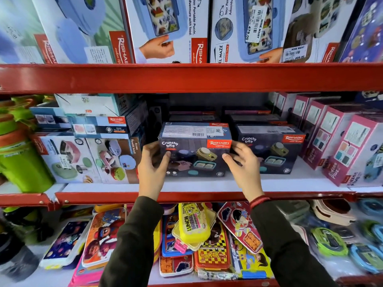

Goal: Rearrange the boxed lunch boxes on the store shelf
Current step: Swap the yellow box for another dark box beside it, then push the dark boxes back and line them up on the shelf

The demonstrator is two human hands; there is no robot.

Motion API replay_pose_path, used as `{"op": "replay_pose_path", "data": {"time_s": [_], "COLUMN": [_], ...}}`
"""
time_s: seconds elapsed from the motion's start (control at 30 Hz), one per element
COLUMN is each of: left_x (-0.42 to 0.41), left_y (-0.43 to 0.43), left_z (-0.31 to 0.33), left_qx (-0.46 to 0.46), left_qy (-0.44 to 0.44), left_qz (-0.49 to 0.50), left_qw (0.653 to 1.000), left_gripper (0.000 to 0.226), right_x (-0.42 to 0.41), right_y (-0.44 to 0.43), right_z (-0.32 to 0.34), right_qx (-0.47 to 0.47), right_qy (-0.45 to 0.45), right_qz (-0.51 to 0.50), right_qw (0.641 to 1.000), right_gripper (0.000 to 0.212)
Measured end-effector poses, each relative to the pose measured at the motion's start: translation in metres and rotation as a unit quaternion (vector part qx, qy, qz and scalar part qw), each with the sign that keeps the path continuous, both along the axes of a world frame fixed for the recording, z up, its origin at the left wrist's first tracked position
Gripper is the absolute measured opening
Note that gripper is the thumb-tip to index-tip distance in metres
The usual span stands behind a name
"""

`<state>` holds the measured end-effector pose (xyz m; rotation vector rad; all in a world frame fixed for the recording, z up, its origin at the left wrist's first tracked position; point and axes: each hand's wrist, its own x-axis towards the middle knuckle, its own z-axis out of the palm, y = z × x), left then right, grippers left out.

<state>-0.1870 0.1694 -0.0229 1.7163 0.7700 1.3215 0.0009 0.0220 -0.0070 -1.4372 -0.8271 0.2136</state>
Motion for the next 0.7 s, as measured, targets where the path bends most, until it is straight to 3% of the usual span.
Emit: {"op": "replay_pose_path", "data": {"time_s": [0.13,0.33,0.7], "left_x": [0.009,0.016,0.015], "left_y": [0.003,0.002,-0.002], "left_z": [0.001,-0.005,0.0], "left_qx": [0.004,-0.024,-0.113], "left_qy": [0.028,0.068,-0.017], "left_qz": [0.015,-0.036,-0.076], "left_qw": [0.999,0.997,0.991], "left_gripper": [0.039,0.056,0.051], "right_x": [0.004,-0.007,-0.017], "right_y": [0.01,0.016,0.008], "right_z": [-0.007,-0.008,-0.009], "right_qx": [-0.039,-0.105,-0.031], "right_qy": [-0.026,0.001,0.057], "right_qz": [-0.013,0.034,0.042], "right_qw": [0.999,0.994,0.997], "right_gripper": [0.047,0.07,0.055]}}
